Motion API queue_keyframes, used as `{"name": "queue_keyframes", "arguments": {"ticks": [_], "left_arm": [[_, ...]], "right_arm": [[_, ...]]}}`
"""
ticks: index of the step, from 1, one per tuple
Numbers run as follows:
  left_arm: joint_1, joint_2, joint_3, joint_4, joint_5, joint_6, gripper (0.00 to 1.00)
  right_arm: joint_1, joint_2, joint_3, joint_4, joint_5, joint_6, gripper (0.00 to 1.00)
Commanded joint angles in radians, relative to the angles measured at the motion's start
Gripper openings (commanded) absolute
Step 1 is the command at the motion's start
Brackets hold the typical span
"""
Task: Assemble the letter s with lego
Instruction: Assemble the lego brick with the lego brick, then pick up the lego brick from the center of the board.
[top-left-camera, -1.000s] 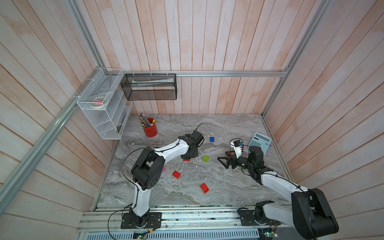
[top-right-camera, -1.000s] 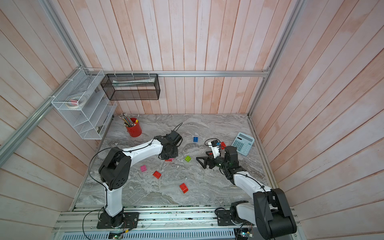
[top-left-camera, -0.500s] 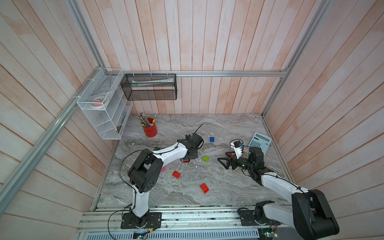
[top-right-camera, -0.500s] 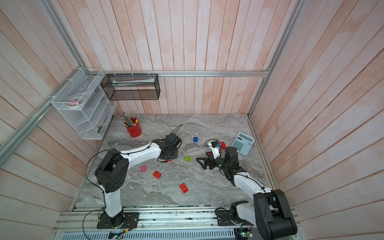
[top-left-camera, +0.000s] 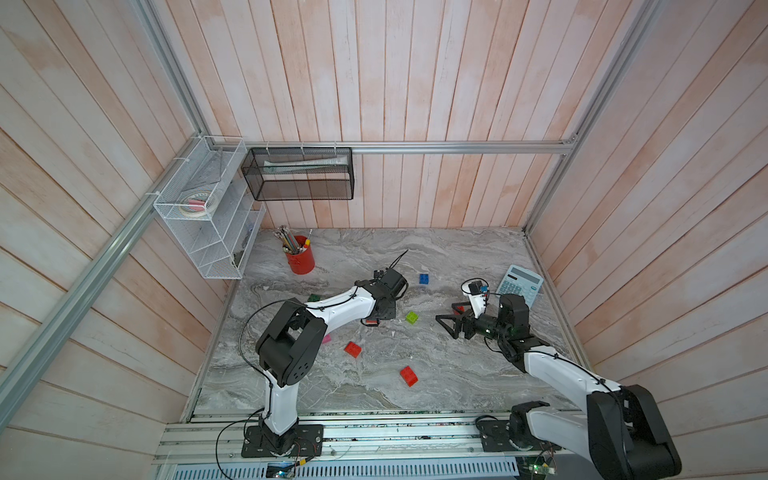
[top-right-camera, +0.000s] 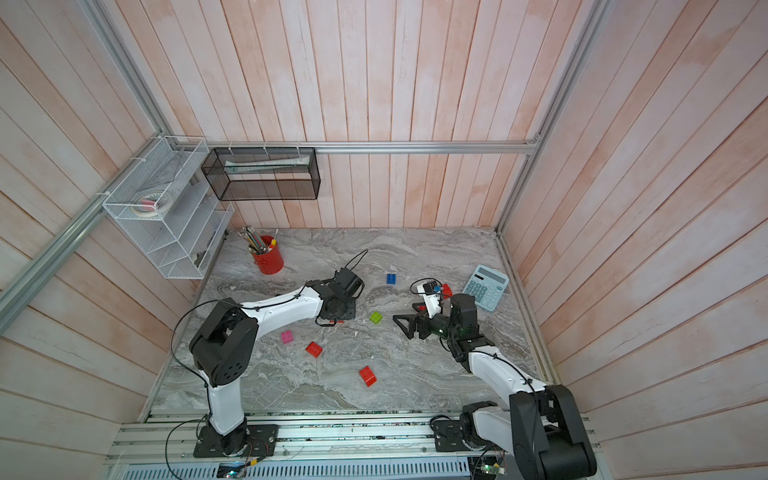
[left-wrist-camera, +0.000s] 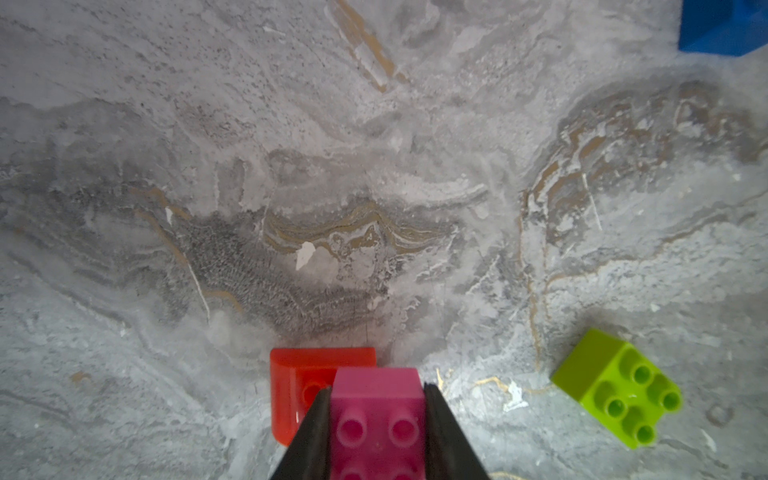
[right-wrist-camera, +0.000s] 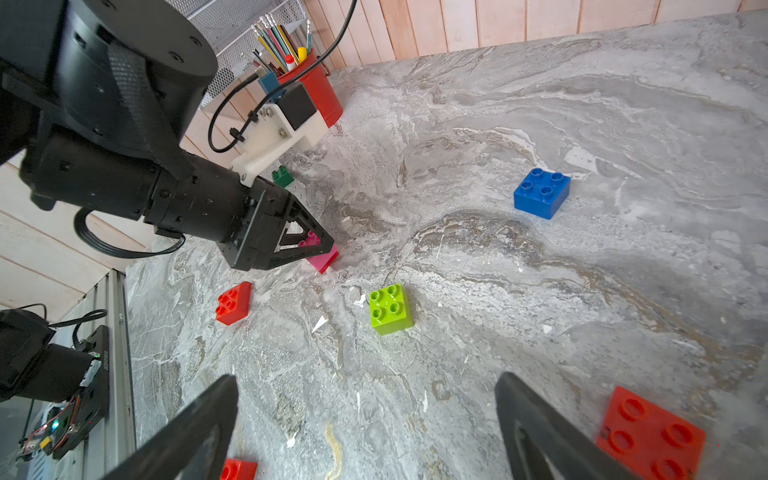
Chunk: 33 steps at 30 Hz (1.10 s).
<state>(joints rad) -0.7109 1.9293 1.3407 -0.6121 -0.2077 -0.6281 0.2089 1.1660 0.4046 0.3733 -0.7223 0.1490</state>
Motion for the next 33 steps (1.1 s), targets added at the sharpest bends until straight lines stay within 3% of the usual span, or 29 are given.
{"name": "queue_keyframes", "arguments": {"ticks": [1, 24, 33], "left_arm": [[-0.001, 0.041, -0.018, -0.031, 0.023, 0.008, 0.25], [-0.009, -0.022, 0.130, -0.126, 0.028, 0.033, 0.59], [-0.057, 0.031, 0.241, -0.121, 0.092, 0.146, 0.68]], "right_arm": [[0.006, -0.015, -0.005, -0.023, 0.008, -0.014, 0.98], [-0.006, -0.075, 0.053, -0.137, 0.026, -0.065, 0.98], [-0.083, -0.108, 0.051, -0.187, -0.008, -0.077, 0.98]]}}
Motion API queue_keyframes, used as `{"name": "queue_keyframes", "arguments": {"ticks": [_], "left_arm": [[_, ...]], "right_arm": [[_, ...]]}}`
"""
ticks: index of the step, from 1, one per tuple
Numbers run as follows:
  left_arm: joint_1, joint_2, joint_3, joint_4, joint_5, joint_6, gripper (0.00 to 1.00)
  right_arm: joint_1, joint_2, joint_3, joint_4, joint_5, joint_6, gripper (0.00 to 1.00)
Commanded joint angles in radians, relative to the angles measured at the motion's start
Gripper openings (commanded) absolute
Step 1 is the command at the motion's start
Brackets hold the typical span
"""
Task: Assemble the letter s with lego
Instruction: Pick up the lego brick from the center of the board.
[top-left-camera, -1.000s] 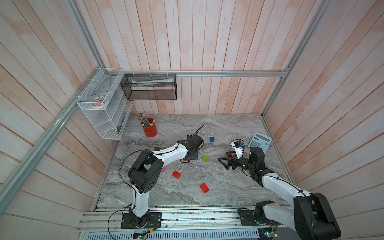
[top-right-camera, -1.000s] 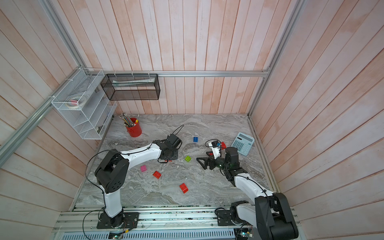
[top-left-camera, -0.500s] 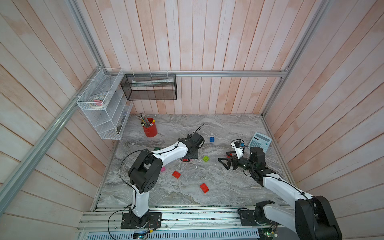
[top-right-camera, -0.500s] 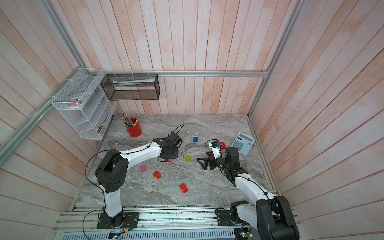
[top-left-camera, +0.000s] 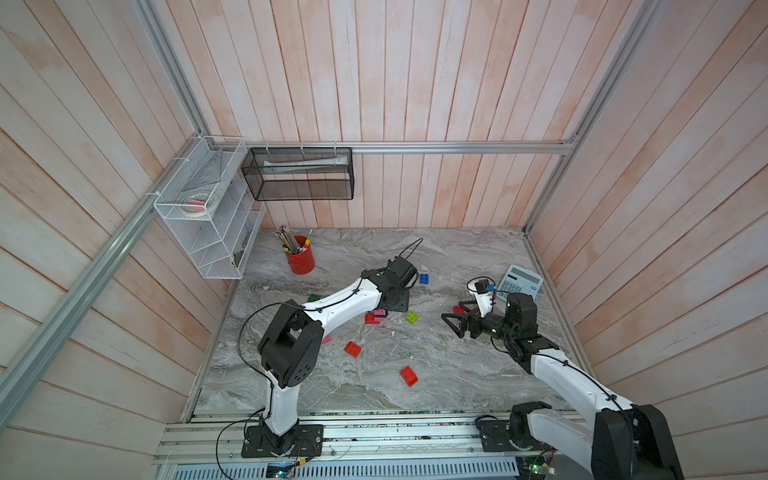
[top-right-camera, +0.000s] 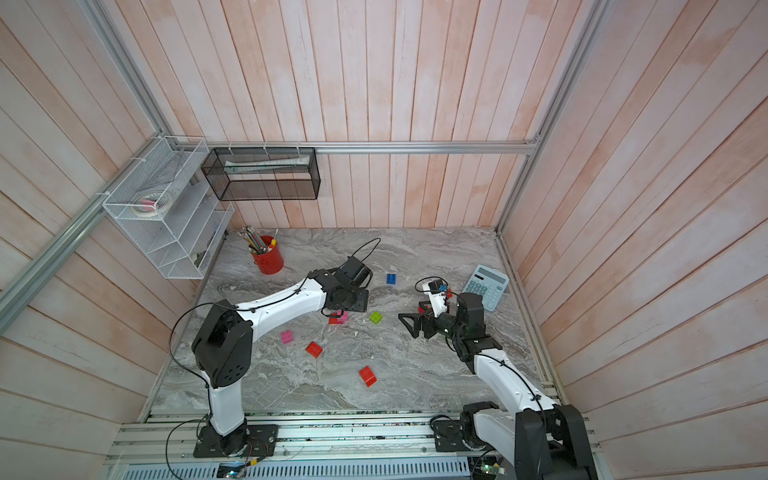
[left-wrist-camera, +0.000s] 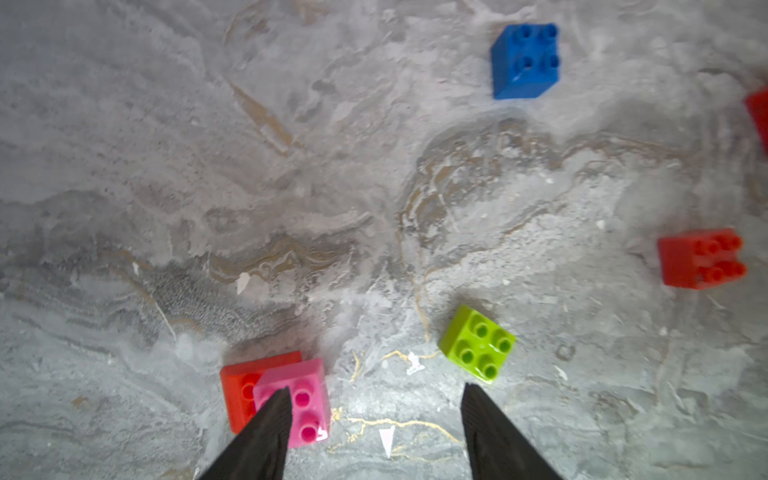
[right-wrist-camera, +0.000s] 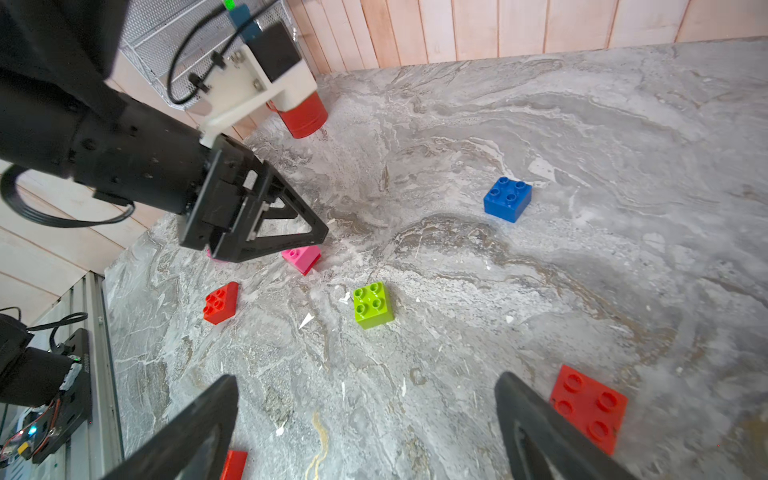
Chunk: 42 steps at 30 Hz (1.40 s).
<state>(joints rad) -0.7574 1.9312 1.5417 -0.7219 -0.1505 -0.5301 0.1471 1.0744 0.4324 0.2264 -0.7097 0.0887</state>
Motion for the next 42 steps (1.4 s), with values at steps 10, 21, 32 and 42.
{"name": "queue_keyframes", "arguments": {"ticks": [10, 21, 32, 42], "left_arm": [[-0.058, 0.154, 0.142, 0.002, 0.127, 0.164, 0.67], [-0.081, 0.268, 0.209, -0.016, 0.096, 0.217, 0.59], [-0.086, 0.322, 0.254, -0.071, 0.043, 0.244, 0.48], [-0.089, 0.341, 0.267, -0.096, 0.036, 0.253, 0.35]], "right_arm": [[-0.065, -0.058, -0.004, -0.036, -0.043, 0.049, 0.98], [-0.079, -0.071, -0.022, -0.047, -0.036, 0.093, 0.98], [-0.085, -0.085, -0.035, -0.048, -0.051, 0.126, 0.98], [-0.084, -0.079, -0.036, -0.047, -0.055, 0.128, 0.98]]}}
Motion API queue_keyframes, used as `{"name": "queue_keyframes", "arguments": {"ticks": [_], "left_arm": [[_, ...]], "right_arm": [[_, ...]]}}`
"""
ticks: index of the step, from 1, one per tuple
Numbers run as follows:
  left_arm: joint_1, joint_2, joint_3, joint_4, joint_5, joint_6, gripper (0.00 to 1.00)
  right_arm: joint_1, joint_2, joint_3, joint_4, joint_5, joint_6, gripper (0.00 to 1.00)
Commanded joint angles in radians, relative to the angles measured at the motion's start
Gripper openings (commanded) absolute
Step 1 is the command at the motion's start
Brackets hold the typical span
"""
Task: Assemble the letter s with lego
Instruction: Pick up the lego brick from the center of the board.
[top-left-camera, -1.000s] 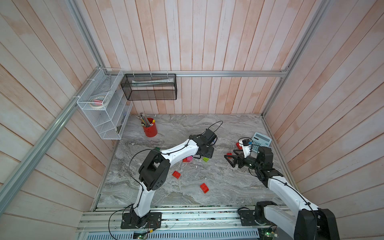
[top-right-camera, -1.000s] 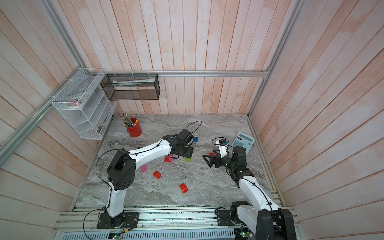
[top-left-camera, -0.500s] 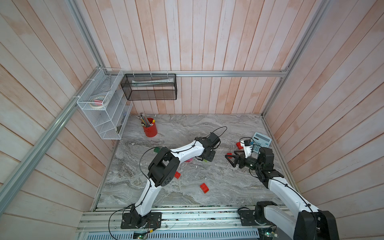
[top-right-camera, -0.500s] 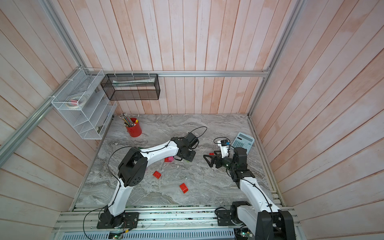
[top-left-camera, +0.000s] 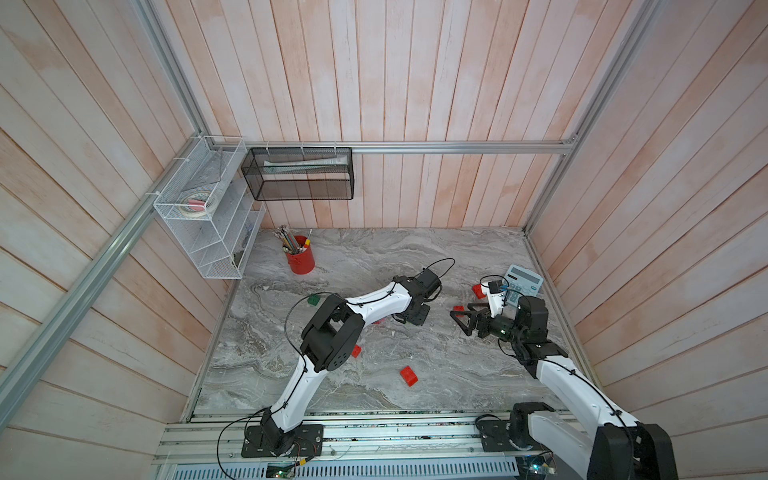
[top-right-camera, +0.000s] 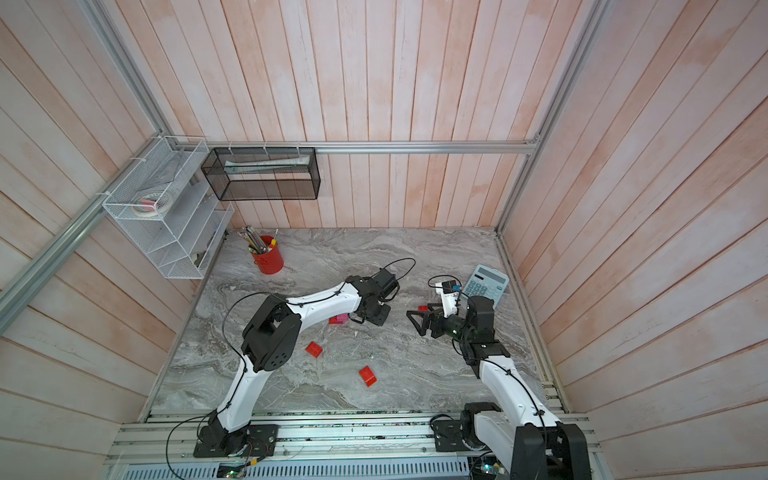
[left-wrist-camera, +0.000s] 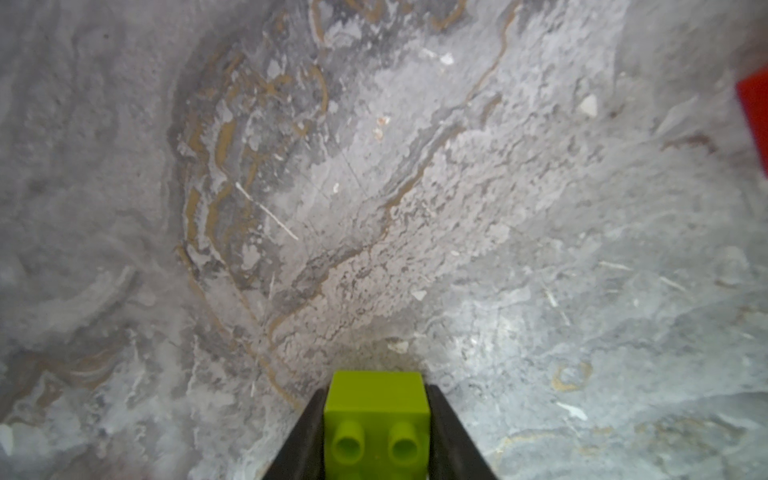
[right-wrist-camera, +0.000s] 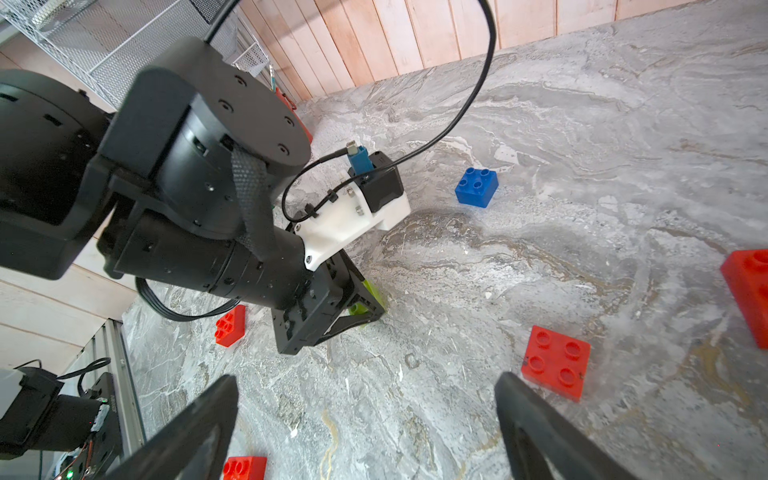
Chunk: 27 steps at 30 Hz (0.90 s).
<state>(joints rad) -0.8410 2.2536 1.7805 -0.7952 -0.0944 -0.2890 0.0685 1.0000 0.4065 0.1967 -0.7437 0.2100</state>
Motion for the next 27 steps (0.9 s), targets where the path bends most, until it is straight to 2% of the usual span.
{"name": "queue_keyframes", "arguments": {"ticks": [1, 6, 14, 19, 27], "left_arm": [[-0.006, 0.018, 0.032, -0.029, -0.023, 0.009, 0.33], [-0.006, -0.001, 0.063, -0.071, -0.048, -0.002, 0.31], [0.002, -0.102, 0.070, -0.149, -0.071, -0.110, 0.31], [0.013, -0.198, -0.005, -0.175, -0.086, -0.175, 0.31], [0.062, -0.340, -0.200, -0.153, -0.087, -0.265, 0.31]], "right_arm": [[-0.006, -0.006, -0.009, -0.017, -0.021, 0.006, 0.98], [-0.006, -0.007, -0.009, -0.017, -0.021, 0.005, 0.98], [-0.006, 0.017, -0.017, 0.026, -0.049, 0.039, 0.98], [-0.002, 0.035, -0.017, 0.048, -0.057, 0.062, 0.98], [0.049, 0.069, -0.017, 0.082, -0.036, 0.088, 0.98]]}}
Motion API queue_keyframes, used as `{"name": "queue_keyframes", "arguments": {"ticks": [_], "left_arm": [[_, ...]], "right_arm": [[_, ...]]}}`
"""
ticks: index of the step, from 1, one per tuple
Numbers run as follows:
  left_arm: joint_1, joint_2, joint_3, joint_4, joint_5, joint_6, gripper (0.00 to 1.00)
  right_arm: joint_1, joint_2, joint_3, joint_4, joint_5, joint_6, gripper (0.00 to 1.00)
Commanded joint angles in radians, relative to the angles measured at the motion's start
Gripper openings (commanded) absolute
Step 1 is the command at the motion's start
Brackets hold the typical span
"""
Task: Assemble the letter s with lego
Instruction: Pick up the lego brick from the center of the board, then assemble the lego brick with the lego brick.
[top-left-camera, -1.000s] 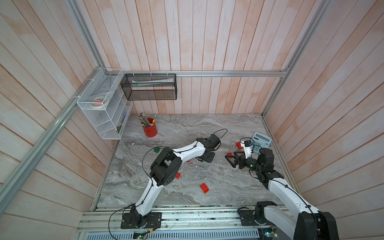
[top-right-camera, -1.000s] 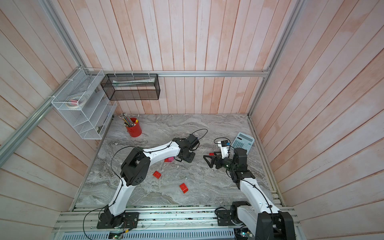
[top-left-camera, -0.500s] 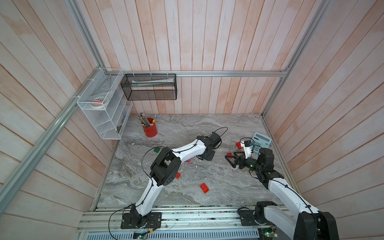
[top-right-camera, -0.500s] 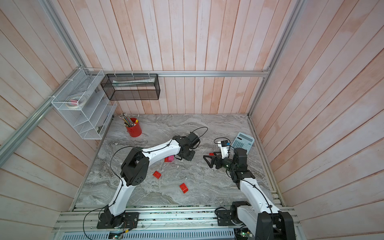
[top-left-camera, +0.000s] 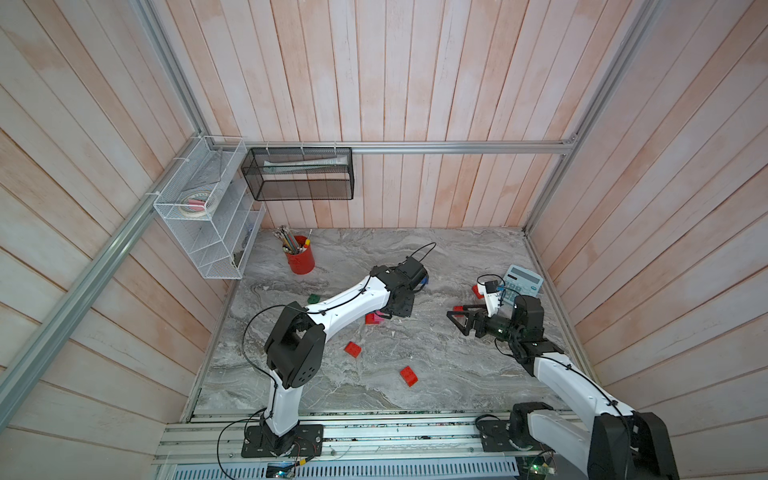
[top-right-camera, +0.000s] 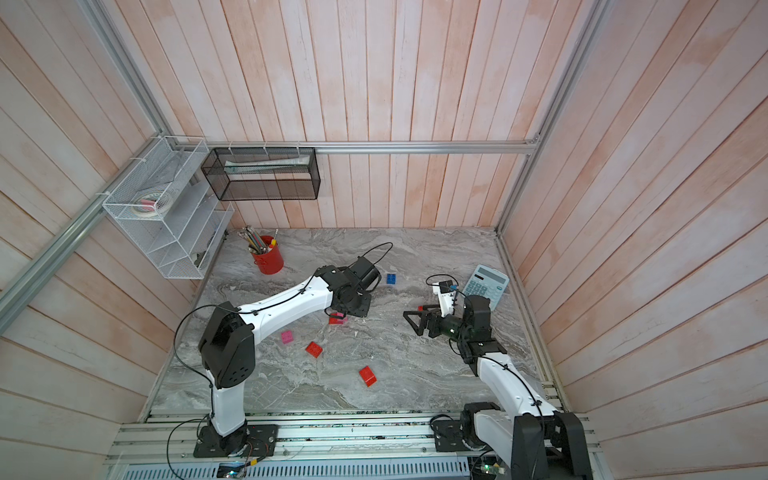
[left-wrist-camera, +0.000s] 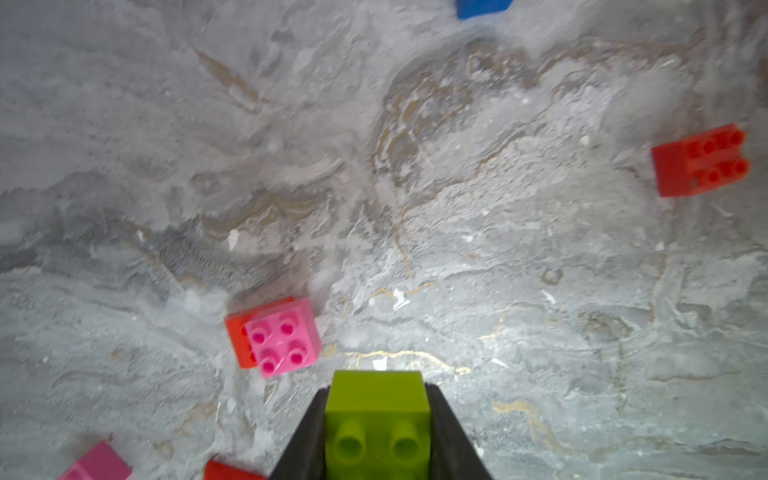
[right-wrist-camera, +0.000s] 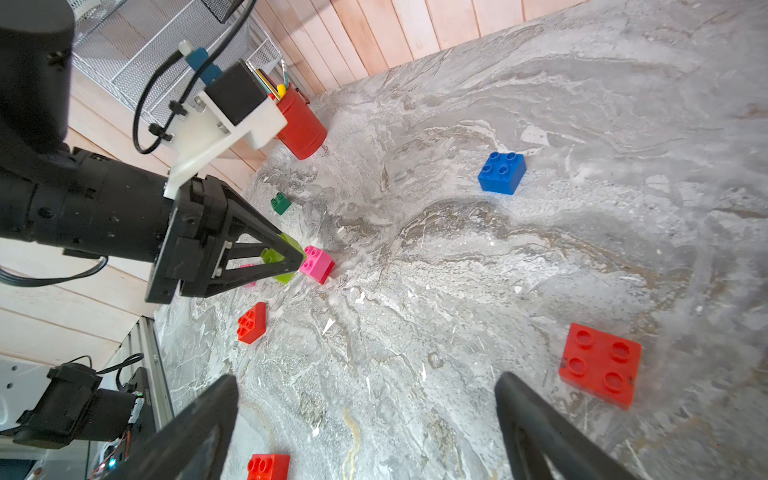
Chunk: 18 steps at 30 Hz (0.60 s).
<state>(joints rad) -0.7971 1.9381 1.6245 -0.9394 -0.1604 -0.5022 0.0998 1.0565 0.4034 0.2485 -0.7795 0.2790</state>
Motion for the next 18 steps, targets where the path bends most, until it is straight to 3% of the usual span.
{"name": "queue_keyframes", "arguments": {"ticks": [1, 9, 18], "left_arm": [[0.026, -0.035, -0.058, -0.007, -0.026, -0.059, 0.31], [0.084, -0.072, -0.171, 0.058, -0.038, -0.110, 0.31], [0.113, -0.045, -0.152, 0.090, -0.049, -0.116, 0.31]], "right_arm": [[0.023, 0.017, -0.014, 0.033, 0.003, 0.022, 0.98], [0.064, 0.047, -0.008, 0.053, 0.019, 0.031, 0.98], [0.069, 0.049, -0.008, 0.053, 0.022, 0.034, 0.98]]}}
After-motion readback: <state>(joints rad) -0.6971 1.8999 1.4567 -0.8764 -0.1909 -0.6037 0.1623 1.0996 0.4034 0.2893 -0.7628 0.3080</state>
